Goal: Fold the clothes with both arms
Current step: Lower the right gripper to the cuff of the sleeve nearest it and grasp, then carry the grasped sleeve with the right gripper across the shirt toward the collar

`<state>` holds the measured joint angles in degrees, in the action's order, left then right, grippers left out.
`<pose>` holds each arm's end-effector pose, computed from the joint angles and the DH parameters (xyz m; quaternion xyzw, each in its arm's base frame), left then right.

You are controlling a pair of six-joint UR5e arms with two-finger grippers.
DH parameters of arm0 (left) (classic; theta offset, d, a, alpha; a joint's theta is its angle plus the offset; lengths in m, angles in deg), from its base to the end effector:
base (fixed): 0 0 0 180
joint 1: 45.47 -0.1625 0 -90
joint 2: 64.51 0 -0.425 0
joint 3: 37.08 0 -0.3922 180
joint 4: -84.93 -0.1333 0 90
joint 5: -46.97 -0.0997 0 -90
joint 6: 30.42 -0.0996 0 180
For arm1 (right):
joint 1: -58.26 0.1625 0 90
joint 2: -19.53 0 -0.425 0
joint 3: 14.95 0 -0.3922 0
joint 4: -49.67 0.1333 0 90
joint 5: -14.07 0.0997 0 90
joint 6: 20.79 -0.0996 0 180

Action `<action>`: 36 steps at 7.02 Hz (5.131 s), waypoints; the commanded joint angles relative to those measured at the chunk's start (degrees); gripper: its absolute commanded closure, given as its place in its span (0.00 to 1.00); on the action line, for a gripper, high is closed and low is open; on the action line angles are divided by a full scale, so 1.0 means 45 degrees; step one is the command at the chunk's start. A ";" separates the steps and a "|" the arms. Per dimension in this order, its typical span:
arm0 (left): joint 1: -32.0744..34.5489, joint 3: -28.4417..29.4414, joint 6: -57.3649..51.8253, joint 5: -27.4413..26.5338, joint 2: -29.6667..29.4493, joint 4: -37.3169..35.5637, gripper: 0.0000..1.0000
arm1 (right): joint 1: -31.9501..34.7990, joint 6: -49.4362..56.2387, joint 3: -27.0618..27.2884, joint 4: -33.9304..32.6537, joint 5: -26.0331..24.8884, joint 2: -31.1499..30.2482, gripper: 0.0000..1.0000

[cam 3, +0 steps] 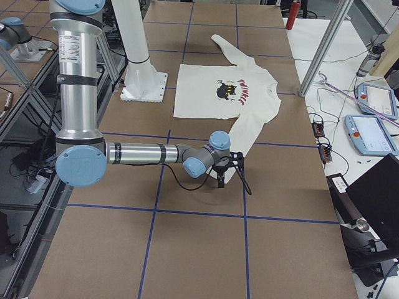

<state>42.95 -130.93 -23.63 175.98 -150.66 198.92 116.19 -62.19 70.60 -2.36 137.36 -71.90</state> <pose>-0.0572 -0.4880 0.6167 0.1715 0.3400 0.0274 0.9242 -0.2032 -0.4724 0.6451 0.0476 -0.3790 -0.0040 0.9242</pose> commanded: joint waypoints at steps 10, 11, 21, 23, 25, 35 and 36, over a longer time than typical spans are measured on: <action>0.0000 0.0112 -0.0044 0.0022 -0.0074 -0.0038 0.00 | -0.0177 -0.0078 0.0167 -0.0118 0.0590 -0.0132 0.79; 0.0000 0.0112 -0.0024 0.0022 -0.0132 -0.0039 0.00 | -0.0177 -0.0078 0.0168 -0.0137 0.0707 -0.0093 0.84; 0.0000 0.0093 0.0034 0.0022 -0.0347 -0.0039 0.00 | -0.0118 -0.3642 0.1889 -0.0059 0.1977 0.3546 1.00; 0.0000 0.0093 0.0034 0.0022 -0.0425 -0.0039 0.00 | -0.0293 -0.7012 -0.0308 -0.0040 0.1939 0.7932 1.00; 0.0000 0.0112 0.0035 0.0022 -0.0426 -0.0058 0.00 | -0.0468 -0.8527 -0.2517 0.0019 0.1725 1.1686 1.00; -0.0019 0.0345 0.0073 0.0178 -0.0386 -0.0039 0.00 | -0.6114 -0.8593 -0.7645 0.1055 -0.6812 1.6255 0.00; -0.0387 0.0289 0.1466 0.0140 -0.0425 0.0213 0.00 | -0.6095 -0.8632 -0.7471 0.0377 -0.6598 1.6255 0.00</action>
<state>42.48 -129.70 -21.83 176.74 -152.39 198.98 88.87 -100.84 36.63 1.45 107.14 1.09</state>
